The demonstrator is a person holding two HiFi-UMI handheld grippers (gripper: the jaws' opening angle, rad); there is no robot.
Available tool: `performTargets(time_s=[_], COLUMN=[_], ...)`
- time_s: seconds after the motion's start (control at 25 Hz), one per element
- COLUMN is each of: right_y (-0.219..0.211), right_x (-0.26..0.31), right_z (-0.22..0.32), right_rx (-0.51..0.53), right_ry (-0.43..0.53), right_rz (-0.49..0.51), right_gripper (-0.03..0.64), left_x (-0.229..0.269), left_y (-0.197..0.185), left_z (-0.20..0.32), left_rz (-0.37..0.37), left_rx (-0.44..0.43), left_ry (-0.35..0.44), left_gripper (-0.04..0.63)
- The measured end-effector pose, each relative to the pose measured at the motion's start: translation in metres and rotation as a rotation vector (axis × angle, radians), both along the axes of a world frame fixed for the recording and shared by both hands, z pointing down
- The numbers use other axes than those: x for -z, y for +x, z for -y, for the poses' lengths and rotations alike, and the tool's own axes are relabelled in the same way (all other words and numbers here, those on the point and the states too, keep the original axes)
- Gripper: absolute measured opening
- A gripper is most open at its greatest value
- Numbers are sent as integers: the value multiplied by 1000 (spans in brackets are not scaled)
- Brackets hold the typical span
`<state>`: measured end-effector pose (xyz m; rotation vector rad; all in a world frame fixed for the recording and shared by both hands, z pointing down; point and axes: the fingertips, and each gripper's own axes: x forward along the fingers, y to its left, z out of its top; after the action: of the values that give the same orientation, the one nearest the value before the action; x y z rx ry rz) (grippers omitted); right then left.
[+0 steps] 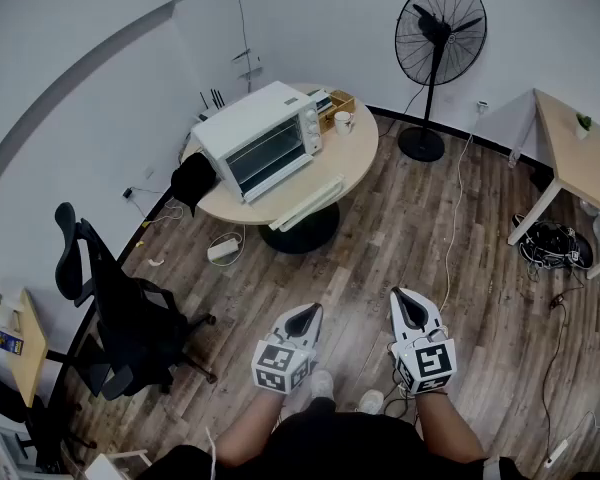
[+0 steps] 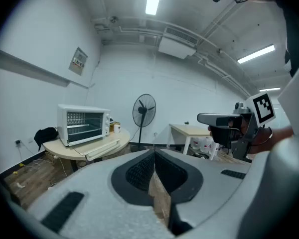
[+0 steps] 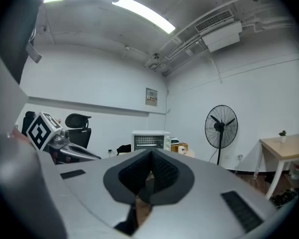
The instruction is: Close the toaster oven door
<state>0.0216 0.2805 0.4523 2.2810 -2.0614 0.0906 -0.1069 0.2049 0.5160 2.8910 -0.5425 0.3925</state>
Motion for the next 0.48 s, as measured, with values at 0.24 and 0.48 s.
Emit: performTargets(time_s=[0.24,0.48], right_y=[-2,-1], right_x=[-3,-2], right_z=[11,33], right_rx=[-6,-26], right_ry=[-6,20], right_rz=[3,40], right_gripper=[-3,-3], left_x=[3,5], left_y=[-2,-5], left_z=[14,40], left_rz=[-10,-3], left_rx=[-2,-2], left_ry=[10,30], left_gripper=[8,8])
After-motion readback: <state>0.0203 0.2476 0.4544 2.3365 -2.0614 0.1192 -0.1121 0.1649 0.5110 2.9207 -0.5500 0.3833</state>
